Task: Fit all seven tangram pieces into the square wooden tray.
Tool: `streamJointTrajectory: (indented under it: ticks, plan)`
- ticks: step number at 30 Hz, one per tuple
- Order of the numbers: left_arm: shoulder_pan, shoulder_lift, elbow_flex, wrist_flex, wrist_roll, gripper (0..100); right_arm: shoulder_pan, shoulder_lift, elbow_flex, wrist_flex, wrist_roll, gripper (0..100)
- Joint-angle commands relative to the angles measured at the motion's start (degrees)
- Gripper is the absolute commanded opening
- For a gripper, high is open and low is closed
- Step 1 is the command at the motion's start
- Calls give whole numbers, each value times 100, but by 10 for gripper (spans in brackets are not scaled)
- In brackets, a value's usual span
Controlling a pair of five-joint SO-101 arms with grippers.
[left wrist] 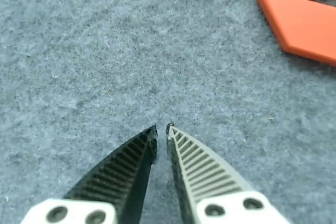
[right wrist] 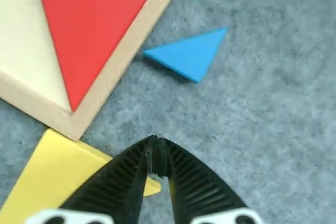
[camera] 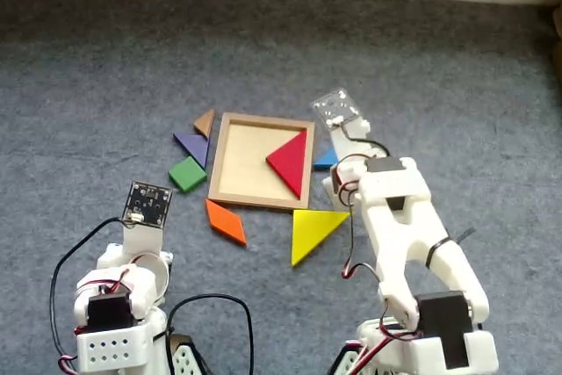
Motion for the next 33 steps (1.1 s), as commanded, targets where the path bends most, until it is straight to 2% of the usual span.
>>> streamJointTrajectory:
  ticks: [1,11,14,18,22,31,33]
  plan:
    - [40,-154,110,35,35,56,-136,127,-40,-119,44,5]
    - [40,-154,110,35,35,56,-101,-576,444,1481,79,5]
    - [40,-154,110,35,35,56,-338,-945,673,1912,79,5]
    - [40,-154,110,35,35,56,-1007,-1446,1138,2343,79,5]
    - [40,-154,110,35,35,56,-1560,-2097,1402,2545,53,5]
    - [40,-154,110,35,35,56,-1516,-3820,1411,2545,44,12]
    - [40,-154,110,35,35,56,-1525,-4022,1411,2563,44,47]
